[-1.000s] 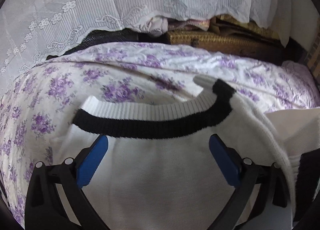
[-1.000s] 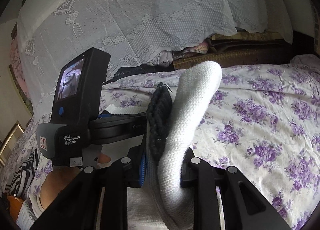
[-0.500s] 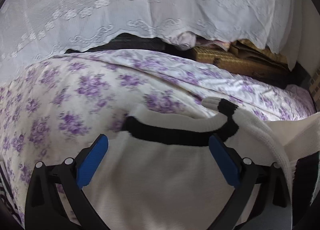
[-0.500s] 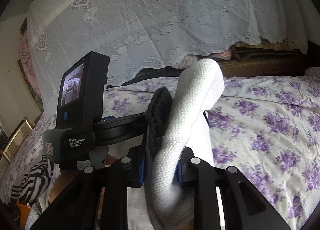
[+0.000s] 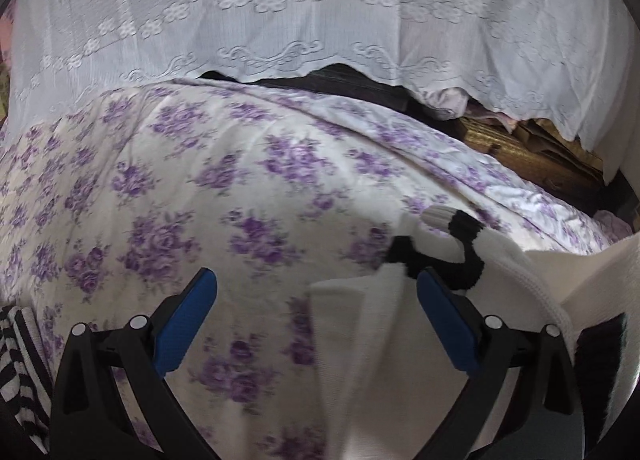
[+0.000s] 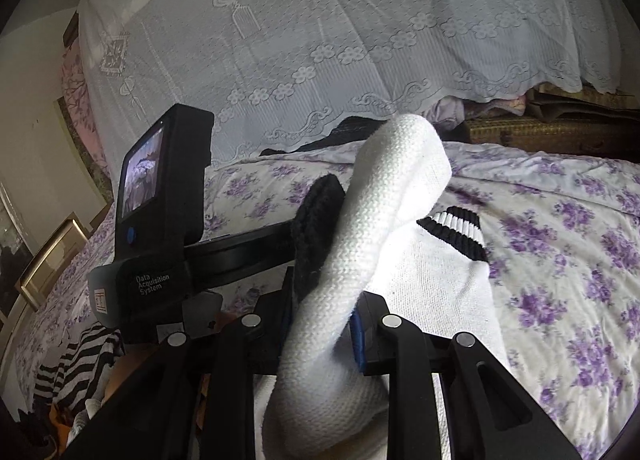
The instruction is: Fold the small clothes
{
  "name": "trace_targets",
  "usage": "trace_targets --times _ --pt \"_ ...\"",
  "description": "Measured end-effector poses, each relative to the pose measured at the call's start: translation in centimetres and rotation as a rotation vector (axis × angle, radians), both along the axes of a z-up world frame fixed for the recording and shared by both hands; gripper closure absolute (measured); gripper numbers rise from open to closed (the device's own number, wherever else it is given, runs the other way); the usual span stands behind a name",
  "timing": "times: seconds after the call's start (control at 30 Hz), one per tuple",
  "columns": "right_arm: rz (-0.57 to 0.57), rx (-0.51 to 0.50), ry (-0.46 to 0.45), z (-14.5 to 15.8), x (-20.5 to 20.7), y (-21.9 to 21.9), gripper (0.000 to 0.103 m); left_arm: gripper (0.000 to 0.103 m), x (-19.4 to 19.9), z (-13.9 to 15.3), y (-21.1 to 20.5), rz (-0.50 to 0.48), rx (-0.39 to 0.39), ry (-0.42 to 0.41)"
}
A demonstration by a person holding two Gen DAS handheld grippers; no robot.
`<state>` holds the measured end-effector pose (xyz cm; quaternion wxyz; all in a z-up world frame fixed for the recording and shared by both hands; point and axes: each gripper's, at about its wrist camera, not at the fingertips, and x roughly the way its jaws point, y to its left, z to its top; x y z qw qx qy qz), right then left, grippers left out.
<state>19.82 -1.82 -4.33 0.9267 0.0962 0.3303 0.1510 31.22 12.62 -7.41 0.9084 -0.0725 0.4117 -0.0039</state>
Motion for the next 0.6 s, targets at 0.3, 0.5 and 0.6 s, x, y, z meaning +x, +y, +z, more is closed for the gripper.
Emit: trace_targets --times 0.3,0.5,0.6 --pt "0.012 0.018 0.029 -2.2 0.6 1.5 0.078 0.005 0.8 -1.6 1.7 0.031 0.022 0.035" --pt "0.042 0.029 0.066 -4.4 1.5 2.2 0.076 0.005 1.7 -3.4 3.0 0.057 0.001 0.086" --pt "0.107 -0.008 0.088 -5.3 1.7 3.6 0.066 0.005 2.1 -4.2 3.8 0.071 -0.036 0.107"
